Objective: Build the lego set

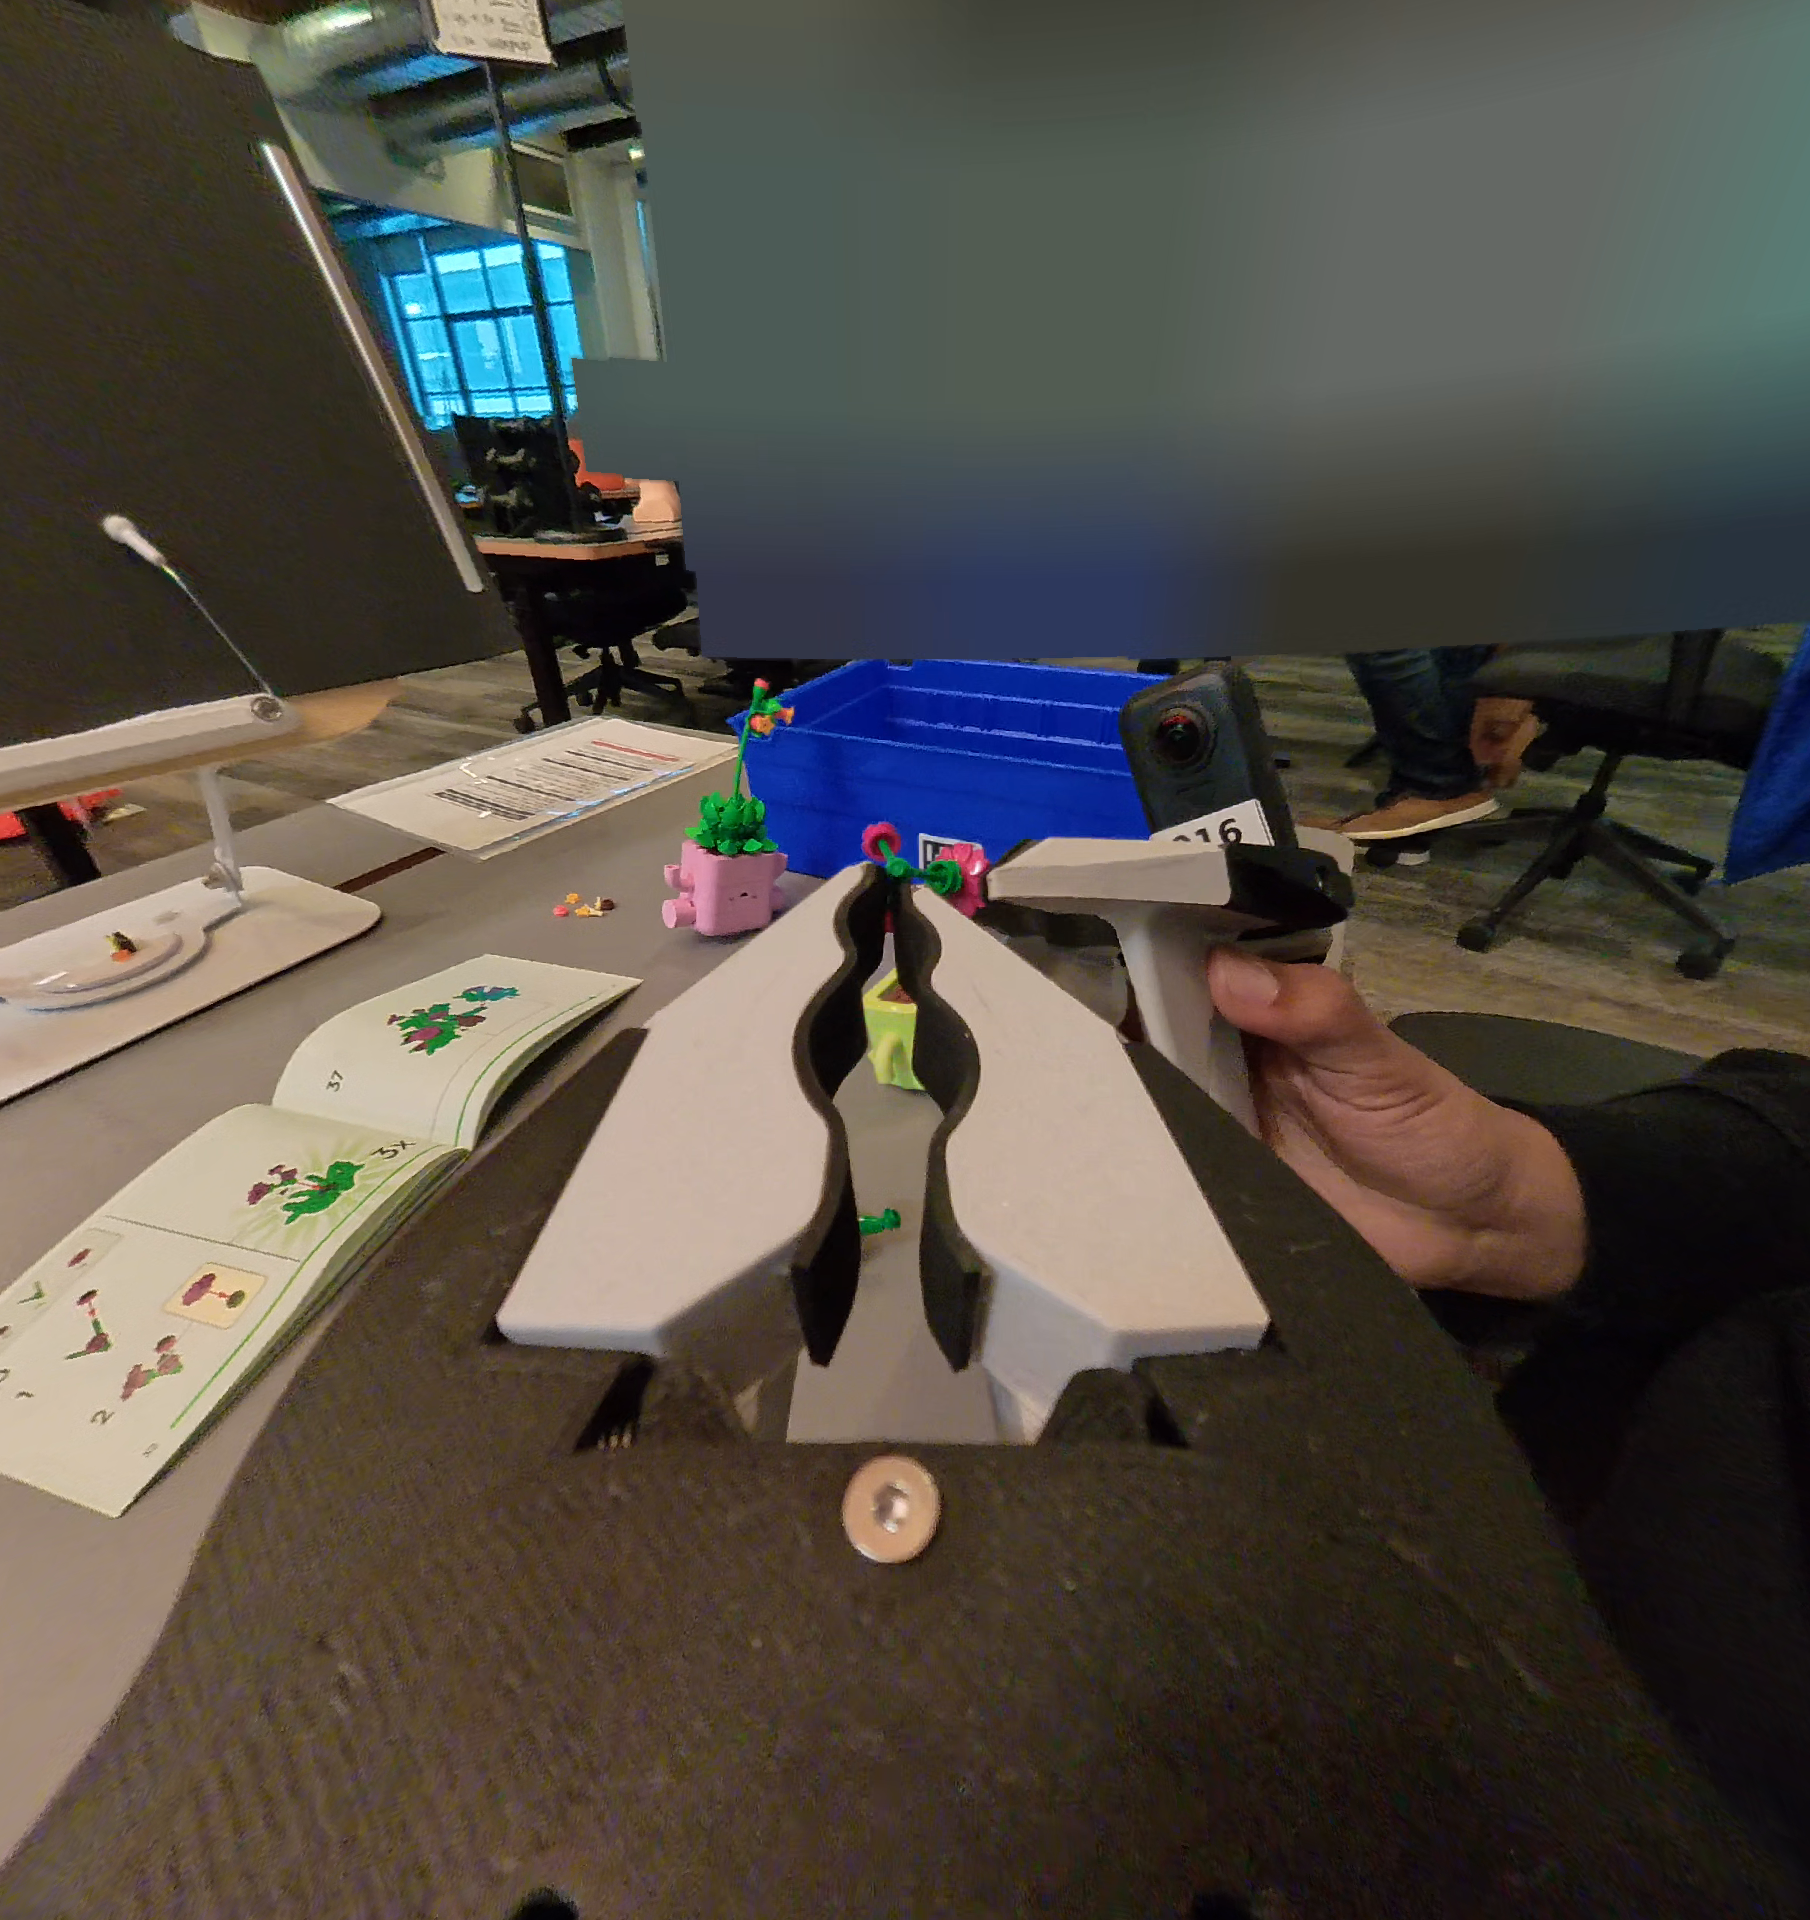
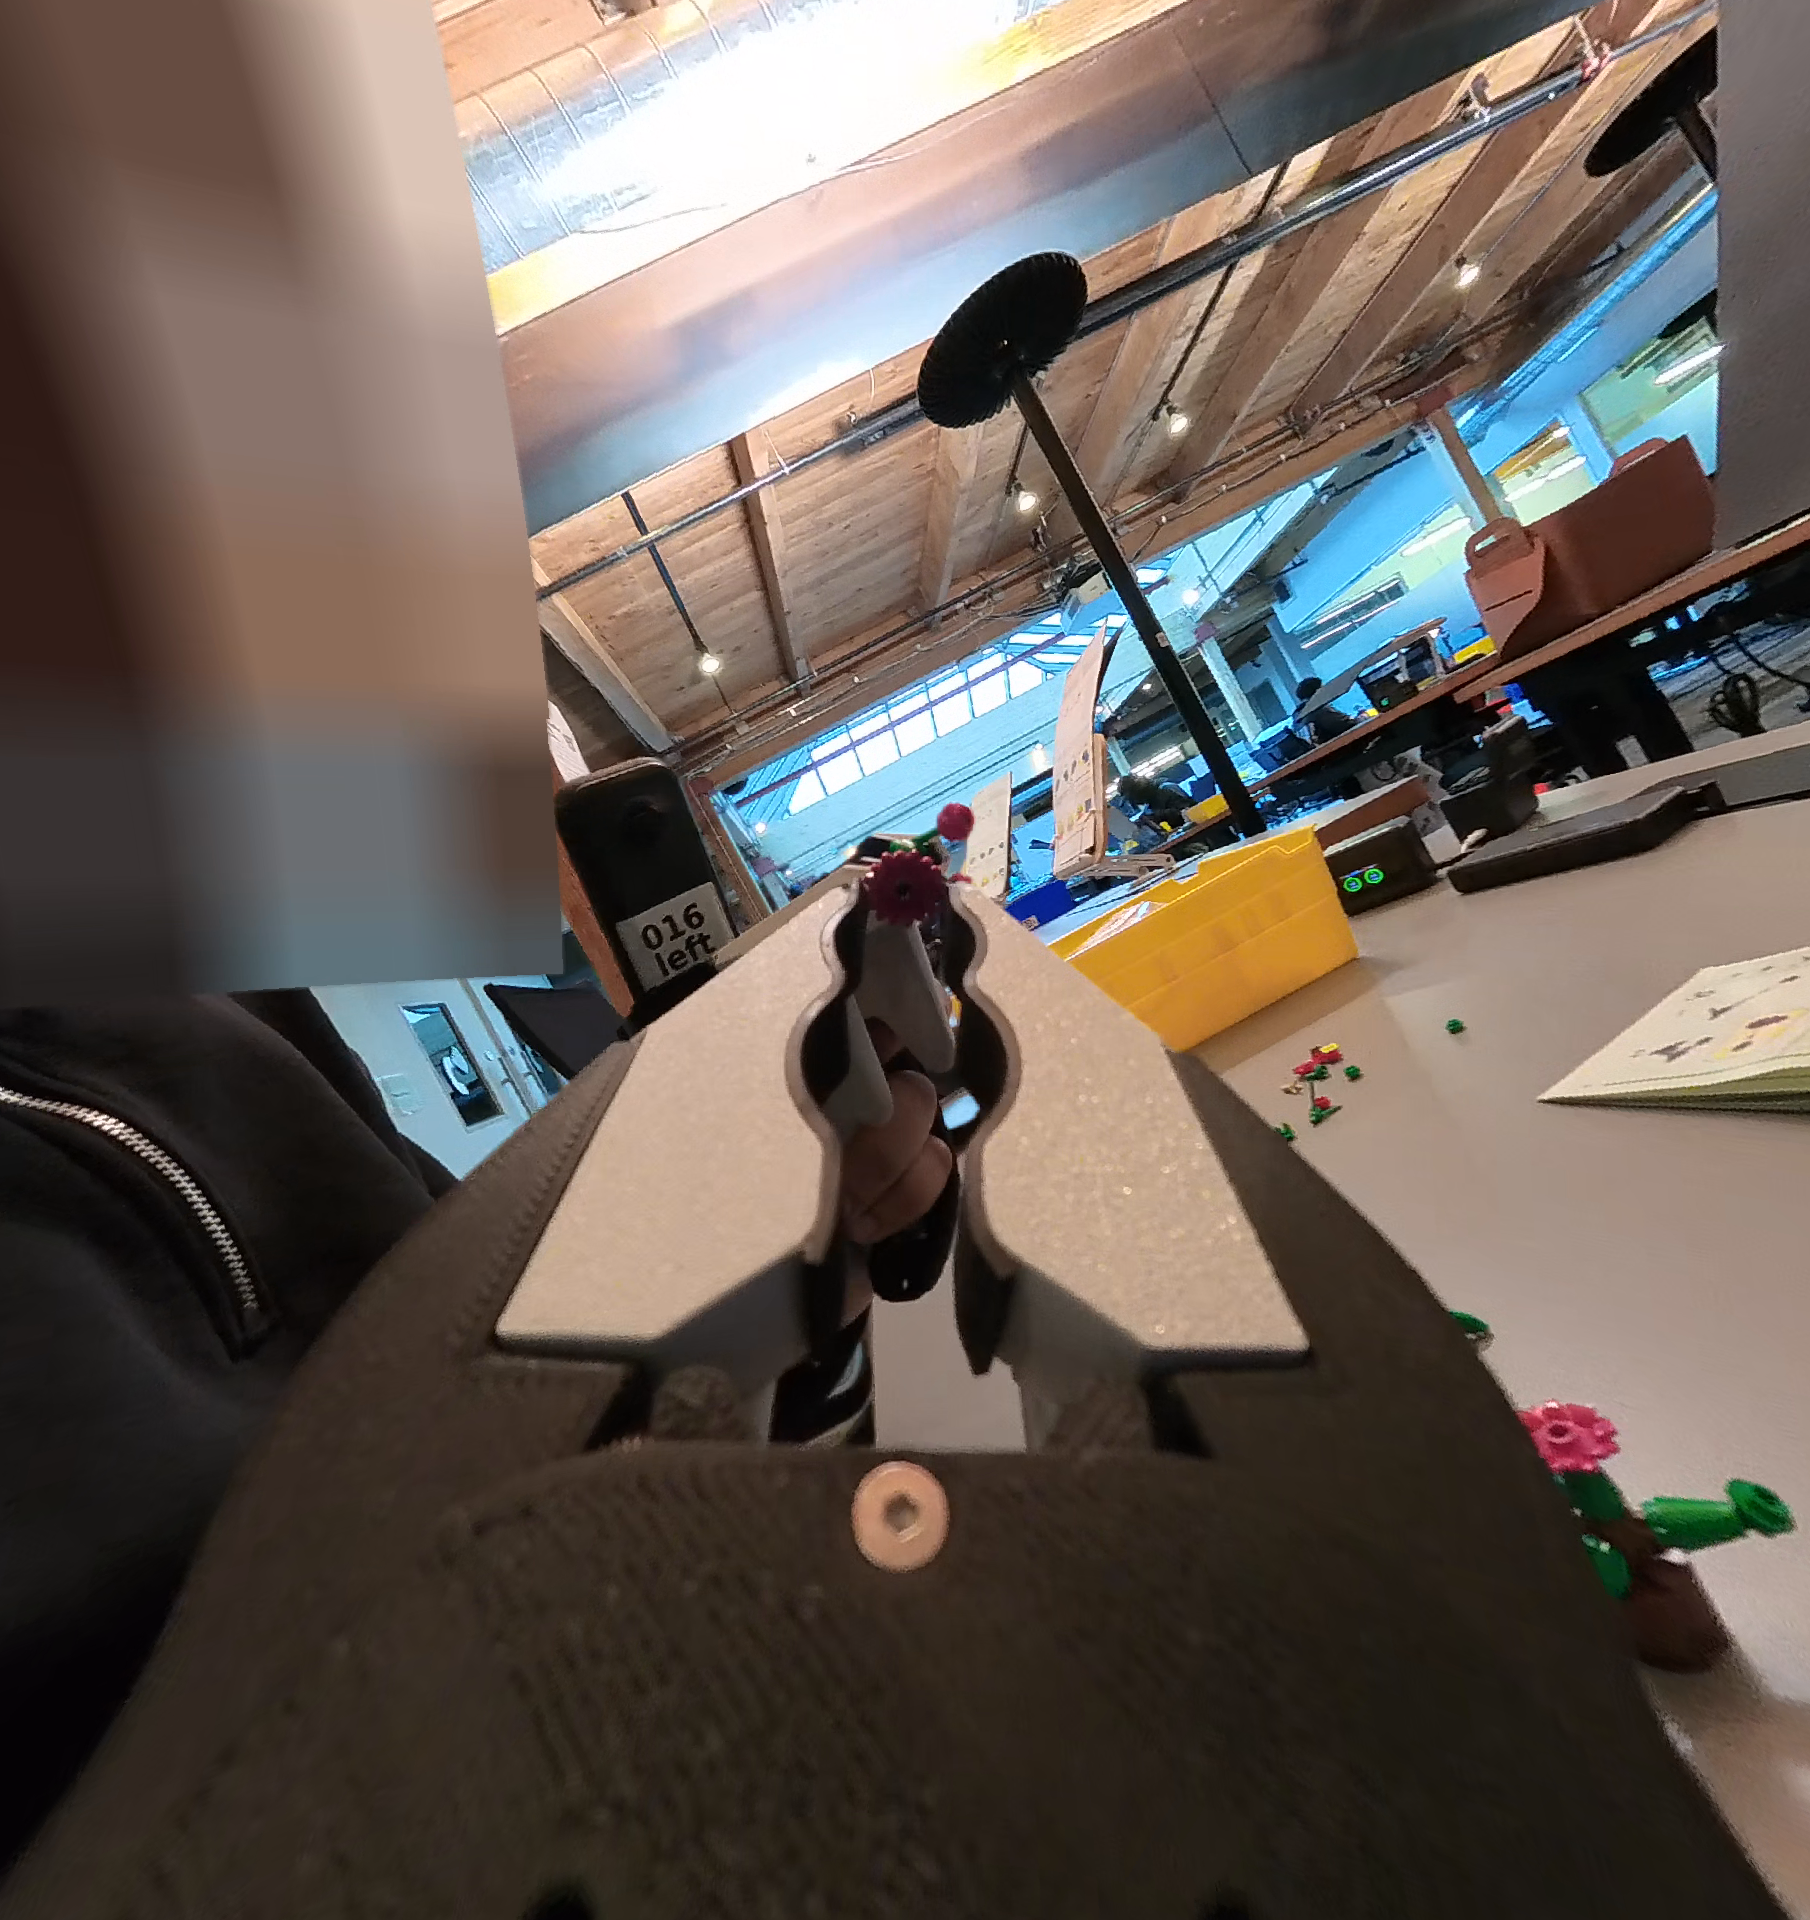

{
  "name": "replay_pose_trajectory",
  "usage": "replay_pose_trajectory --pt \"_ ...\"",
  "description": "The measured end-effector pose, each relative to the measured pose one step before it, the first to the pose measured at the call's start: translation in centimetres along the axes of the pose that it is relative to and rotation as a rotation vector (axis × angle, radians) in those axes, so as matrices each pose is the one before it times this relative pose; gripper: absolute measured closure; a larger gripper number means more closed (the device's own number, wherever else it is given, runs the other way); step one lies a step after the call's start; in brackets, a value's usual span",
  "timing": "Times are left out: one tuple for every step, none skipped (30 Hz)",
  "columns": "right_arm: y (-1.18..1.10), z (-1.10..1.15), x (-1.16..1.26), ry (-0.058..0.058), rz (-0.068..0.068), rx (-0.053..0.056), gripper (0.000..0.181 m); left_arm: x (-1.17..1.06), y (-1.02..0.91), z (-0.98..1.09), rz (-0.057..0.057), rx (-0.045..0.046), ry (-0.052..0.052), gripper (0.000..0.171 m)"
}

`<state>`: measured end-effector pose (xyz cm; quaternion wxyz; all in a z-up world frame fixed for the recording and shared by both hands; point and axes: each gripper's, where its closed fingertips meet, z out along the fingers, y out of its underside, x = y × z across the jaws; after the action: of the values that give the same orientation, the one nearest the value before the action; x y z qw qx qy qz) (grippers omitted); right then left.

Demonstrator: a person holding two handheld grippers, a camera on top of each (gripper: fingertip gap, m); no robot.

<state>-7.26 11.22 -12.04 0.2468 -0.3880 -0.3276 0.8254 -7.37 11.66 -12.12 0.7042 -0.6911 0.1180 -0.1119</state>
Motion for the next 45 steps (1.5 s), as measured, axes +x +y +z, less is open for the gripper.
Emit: replay_pose_trajectory --pt "0.064 -0.020 0.024 -0.0002 0.0037 -0.0046 0.170 -0.034 0.064 0.030 0.0026 -0.00383 -0.0043 0.171" --pt "0.088 0.000 0.048 0.0031 0.0002 -0.0064 0.170 -0.018 0.058 0.019 -0.0022 -0.00265 0.0008 0.171" --pt "-0.021 -0.023 0.030 0.0041 -0.0032 -0.0001 0.170 0.013 0.033 0.008 -0.0066 0.00129 0.0044 0.171" --pt "-0.042 -0.014 0.015 0.0038 -0.0040 0.0012 0.170 -0.012 0.021 0.018 -0.0094 0.00283 0.0035 0.171" --pt "-0.007 -0.018 0.036 0.0027 -0.0024 -0.0018 0.170 -0.004 0.019 0.029 -0.0072 0.00218 0.0040 0.171" --pt "-0.056 -0.046 0.092 0.0043 -0.0002 0.0004 0.170 0.005 0.052 0.041 -0.0043 -0.00020 0.0046 0.171" --pt "-0.073 -0.054 0.118 0.0061 0.0005 0.0015 0.170 -0.014 0.059 0.042 -0.0044 0.00002 0.0032 0.171" --pt "-0.010 -0.028 0.085 0.0039 0.0005 -0.0016 0.170 -0.016 0.047 0.025 -0.0061 0.00221 0.0023 0.171" --pt "-0.021 -0.033 0.073 0.0045 -0.0006 -0.0017 0.170 0.006 0.078 0.025 -0.0065 -0.00080 0.0057 0.171" --pt "-0.024 -0.036 0.076 0.0055 -0.0017 -0.0002 0.170 0.005 0.086 0.024 -0.0078 -0.00292 0.0084 0.171" --pt "0.017 -0.046 0.099 0.0061 -0.0014 -0.0034 0.170 -0.029 0.118 0.035 -0.0091 -0.00543 0.0077 0.171" --pt "0.027 -0.033 0.075 0.0038 -0.0008 -0.0038 0.170 0.011 0.106 0.029 -0.0100 -0.00475 0.0099 0.171" --pt "0.027 -0.020 0.048 0.0030 -0.0007 -0.0030 0.170 0.044 0.065 0.037 -0.0107 -0.00117 0.0109 0.169" --pt "0.079 -0.014 0.077 0.0051 -0.0017 -0.0061 0.170 -0.008 0.077 0.046 -0.0106 -0.00207 0.0062 0.168" --pt "0.102 0.006 0.043 0.0029 -0.0030 -0.0077 0.170 0.009 0.046 0.027 -0.0085 -0.00052 0.0061 0.166" --pt "0.082 0.005 0.029 0.0032 -0.0029 -0.0060 0.170 -0.010 0.046 0.022 -0.0078 -0.00063 0.0058 0.165" --pt "0.070 0.010 0.037 0.0035 -0.0028 -0.0046 0.170 0.010 0.041 0.008 -0.0078 -0.00110 0.0069 0.164" --pt "0.028 0.000 0.012 0.0022 -0.0021 -0.0033 0.170 -0.001 0.041 -0.001 -0.0077 -0.00049 0.0066 0.164" --pt "0.010 -0.016 0.012 0.0021 -0.0014 -0.0016 0.170 0.050 0.024 -0.004 -0.0076 0.00003 0.0093 0.163" --pt "0.032 0.003 0.036 0.0024 -0.0010 -0.0037 0.170 0.049 0.007 -0.015 -0.0075 0.00123 0.0087 0.161" --pt "0.053 -0.002 0.027 0.0013 -0.0014 -0.0038 0.170 0.032 -0.025 -0.014 -0.0077 0.00278 0.0070 0.161" --pt "0.025 -0.006 0.001 0.0003 -0.0012 -0.0019 0.170 0.034 -0.033 -0.033 -0.0069 0.00408 0.0068 0.160" --pt "0.004 -0.009 0.012 0.0006 0.0004 -0.0007 0.170 0.006 -0.028 -0.038 -0.0067 0.00284 0.0057 0.160" --pt "0.025 -0.007 0.031 0.0008 0.0006 -0.0025 0.170 0.012 -0.018 -0.032 -0.0079 0.00249 0.0074 0.160" --pt "0.032 -0.013 0.032 0.0013 0.0005 -0.0021 0.170 0.027 -0.054 -0.058 -0.0096 0.00475 0.0086 0.160" --pt "0.021 -0.015 0.047 0.0019 0.0006 -0.0018 0.169 0.034 -0.073 -0.053 -0.0111 0.00567 0.0099 0.161" --pt "0.037 -0.014 0.036 0.0011 0.0011 -0.0028 0.170 0.028 -0.027 -0.052 -0.0112 0.00297 0.0096 0.161" --pt "0.038 -0.008 0.001 -0.0010 0.0018 -0.0019 0.169 -0.024 -0.020 -0.019 -0.0104 0.00193 0.0052 0.163" --pt "0.011 0.004 -0.020 -0.0015 0.0013 -0.0001 0.169 -0.100 0.011 -0.015 -0.0067 -0.00024 -0.0026 0.166" --pt "-0.004 0.013 0.092 -0.0016 0.0002 0.0000 0.169 -0.102 0.053 0.004 -0.0015 -0.00228 -0.0044 0.168" --pt "0.010 -0.011 -0.001 -0.0006 -0.0002 -0.0011 0.169 -0.032 0.026 0.003 -0.0001 -0.00142 -0.0009 0.168" --pt "0.004 0.023 -0.002 -0.0002 -0.0009 -0.0008 0.169 0.016 -0.003 0.003 -0.0024 0.00056 0.0017 0.168" --pt "0.031 0.032 -0.101 -0.0005 -0.0009 -0.0002 0.169 0.031 -0.030 0.002 -0.0054 0.00188 0.0040 0.168" --pt "0.019 -0.003 0.007 0.0007 -0.0019 -0.0020 0.169 0.047 -0.035 -0.006 -0.0060 0.00282 0.0053 0.167" --pt "0.032 0.046 0.014 0.0015 -0.0029 -0.0025 0.169 0.065 -0.004 0.005 -0.0057 0.00129 0.0070 0.167" --pt "0.027 0.011 0.012 0.0002 -0.0024 -0.0025 0.169 0.015 0.034 0.030 -0.0069 -0.00075 0.0036 0.165" --pt "0.005 -0.010 -0.041 -0.0001 -0.0017 -0.0009 0.169 0.012 0.032 0.026 -0.0068 0.00007 0.0033 0.163" --pt "0.064 0.042 0.031 0.0001 -0.0015 -0.0017 0.169 0.008 0.012 0.005 -0.0070 0.00174 0.0042 0.162" --pt "0.041 0.043 -0.042 0.0004 -0.0011 -0.0014 0.169 0.027 -0.019 0.003 -0.0072 0.00262 0.0049 0.161" --pt "0.009 0.029 -0.072 0.0005 -0.0010 0.0004 0.169 0.003 -0.011 -0.017 -0.0061 0.00183 0.0039 0.161" --pt "0.005 0.012 -0.053 0.0011 -0.0003 -0.0011 0.169 0.000 -0.013 -0.014 -0.0047 0.00116 0.0019 0.161" --pt "0.073 0.031 0.054 0.0017 -0.0013 -0.0033 0.169 0.001 -0.002 -0.022 -0.0028 0.00064 0.0020 0.160" --pt "0.049 0.077 0.019 0.0018 -0.0030 -0.0027 0.169 -0.020 -0.009 -0.016 -0.0030 0.00063 -0.0004 0.159" --pt "0.068 0.072 -0.013 0.0009 -0.0022 -0.0027 0.169 -0.042 -0.002 -0.008 -0.0035 0.00072 -0.0017 0.159" --pt "0.081 0.057 -0.061 0.0008 -0.0022 -0.0037 0.169 -0.025 -0.011 -0.017 -0.0036 0.00125 -0.0002 0.159"
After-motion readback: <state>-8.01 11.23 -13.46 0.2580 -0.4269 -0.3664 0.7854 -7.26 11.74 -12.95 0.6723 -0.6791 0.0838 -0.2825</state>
